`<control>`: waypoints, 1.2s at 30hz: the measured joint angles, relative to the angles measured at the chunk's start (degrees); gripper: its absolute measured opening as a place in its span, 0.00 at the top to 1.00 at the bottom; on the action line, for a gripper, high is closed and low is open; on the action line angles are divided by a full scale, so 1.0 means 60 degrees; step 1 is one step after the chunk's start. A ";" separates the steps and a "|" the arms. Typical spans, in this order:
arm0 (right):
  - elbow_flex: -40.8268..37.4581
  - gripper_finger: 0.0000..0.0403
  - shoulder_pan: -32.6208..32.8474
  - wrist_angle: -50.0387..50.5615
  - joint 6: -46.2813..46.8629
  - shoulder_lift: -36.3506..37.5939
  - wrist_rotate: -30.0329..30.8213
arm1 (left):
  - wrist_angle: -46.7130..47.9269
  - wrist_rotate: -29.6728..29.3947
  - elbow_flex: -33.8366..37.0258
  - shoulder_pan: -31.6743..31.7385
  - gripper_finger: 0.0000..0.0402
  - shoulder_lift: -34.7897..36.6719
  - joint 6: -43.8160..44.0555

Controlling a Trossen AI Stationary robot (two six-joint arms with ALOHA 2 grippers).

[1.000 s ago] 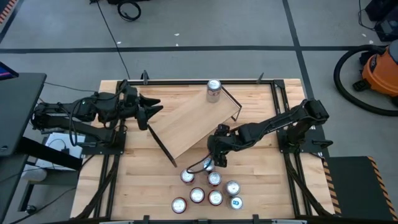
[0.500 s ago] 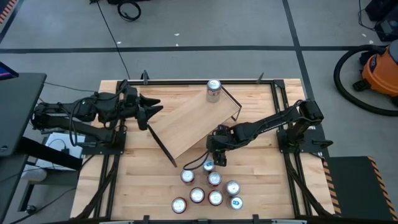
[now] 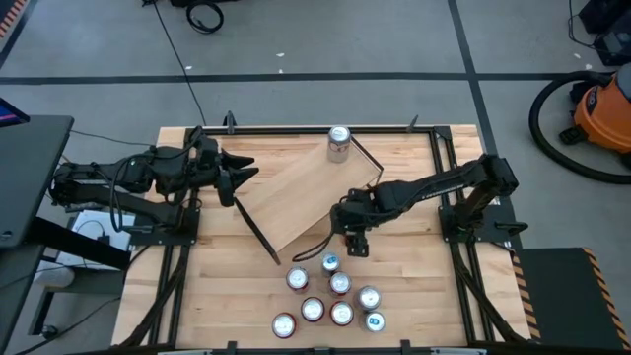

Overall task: Place canned beverage on shelf
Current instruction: Put the top red and black soda can on the shelf

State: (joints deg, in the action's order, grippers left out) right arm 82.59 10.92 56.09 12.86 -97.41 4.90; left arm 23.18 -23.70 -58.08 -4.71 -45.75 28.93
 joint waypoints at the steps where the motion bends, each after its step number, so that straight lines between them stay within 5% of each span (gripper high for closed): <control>1: 0.0239 0.21 0.0002 0.0216 -0.0289 0.0032 -0.0013 | 0.0000 0.0000 0.0000 0.0000 0.52 0.0001 0.0000; 13: 0.3048 0.21 -0.0594 0.1615 -0.2884 0.0187 0.0341 | -0.0007 0.0000 0.0000 -0.0001 0.52 -0.0001 0.0084; 36: 0.3148 0.17 -0.2972 0.1609 -0.5164 0.0165 -0.0019 | -0.0009 -0.0004 0.0000 0.0000 0.52 -0.0001 0.0499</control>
State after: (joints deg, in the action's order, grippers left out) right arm 101.47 -6.91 65.74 -18.13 -96.42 4.79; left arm 23.13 -23.73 -58.08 -4.71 -45.76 31.92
